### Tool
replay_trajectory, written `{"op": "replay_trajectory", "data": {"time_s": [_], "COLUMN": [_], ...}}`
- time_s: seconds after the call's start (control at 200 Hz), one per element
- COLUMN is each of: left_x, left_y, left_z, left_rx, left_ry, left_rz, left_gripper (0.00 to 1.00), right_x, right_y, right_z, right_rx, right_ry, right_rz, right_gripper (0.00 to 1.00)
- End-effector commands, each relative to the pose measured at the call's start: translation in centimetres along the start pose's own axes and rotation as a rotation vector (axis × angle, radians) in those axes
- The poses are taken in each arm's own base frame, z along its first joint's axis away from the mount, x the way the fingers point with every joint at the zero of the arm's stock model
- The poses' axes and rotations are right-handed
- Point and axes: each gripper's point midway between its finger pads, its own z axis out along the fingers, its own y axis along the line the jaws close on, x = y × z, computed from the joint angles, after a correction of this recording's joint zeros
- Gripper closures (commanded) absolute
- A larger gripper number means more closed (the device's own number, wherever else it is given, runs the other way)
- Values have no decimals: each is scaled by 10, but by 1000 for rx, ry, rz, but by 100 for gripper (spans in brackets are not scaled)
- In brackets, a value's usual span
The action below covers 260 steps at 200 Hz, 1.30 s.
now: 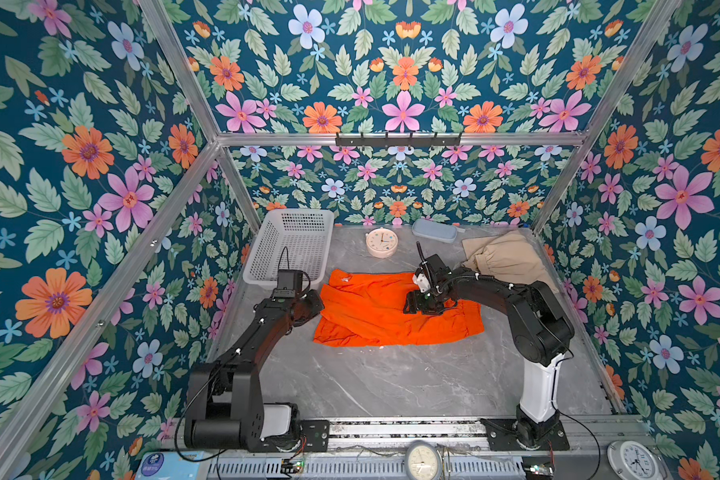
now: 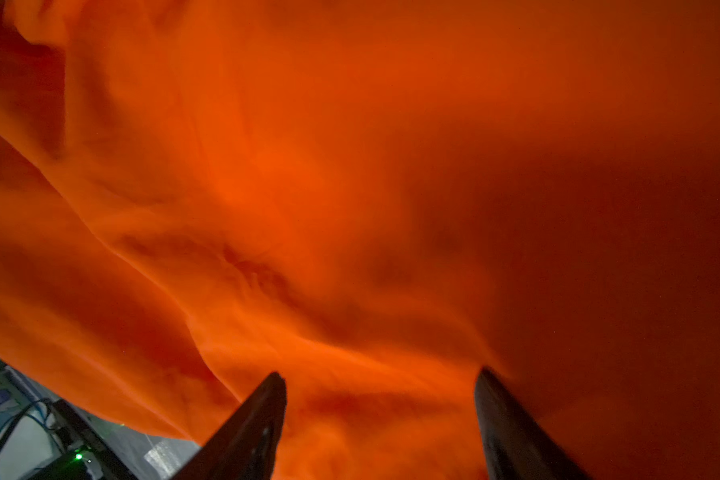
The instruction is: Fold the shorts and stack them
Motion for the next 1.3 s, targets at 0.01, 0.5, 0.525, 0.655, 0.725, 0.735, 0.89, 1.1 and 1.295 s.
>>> {"op": "replay_trajectory", "data": {"time_s": [0.01, 0.5, 0.525, 0.655, 0.725, 0.735, 0.89, 1.1, 1.295], "left_x": [14, 71, 73, 74, 61, 60, 34, 36, 70], "left_y": [1, 69, 70, 65, 56, 54, 16, -35, -50], "left_z": [-20, 8, 11, 4, -12, -14, -32, -1, 46], "left_rx": [6, -210, -212, -203, -186, -182, -42, 74, 62], "left_ry": [35, 153, 174, 189, 134, 127, 46, 81, 192], "left_rz": [-18, -33, -35, -48, -54, -55, -49, 29, 80], "left_gripper": [100, 86, 81, 59, 52, 52, 55, 63, 64], "right_x": [15, 20, 19, 6, -1, -1, -1, 23, 52], "right_y": [-33, -7, -4, 18, 29, 31, 33, 8, -39], "right_z": [12, -3, -6, -37, -58, -61, -87, -70, -47], "right_rx": [121, 0, -9, -59, -81, -83, -121, -153, 3], "right_ry": [55, 45, 40, -27, -70, -75, -96, -47, 16], "right_rz": [115, 56, 51, 9, -15, -17, 3, 118, 243], "right_gripper": [28, 27, 27, 26, 26, 26, 27, 28, 28]}}
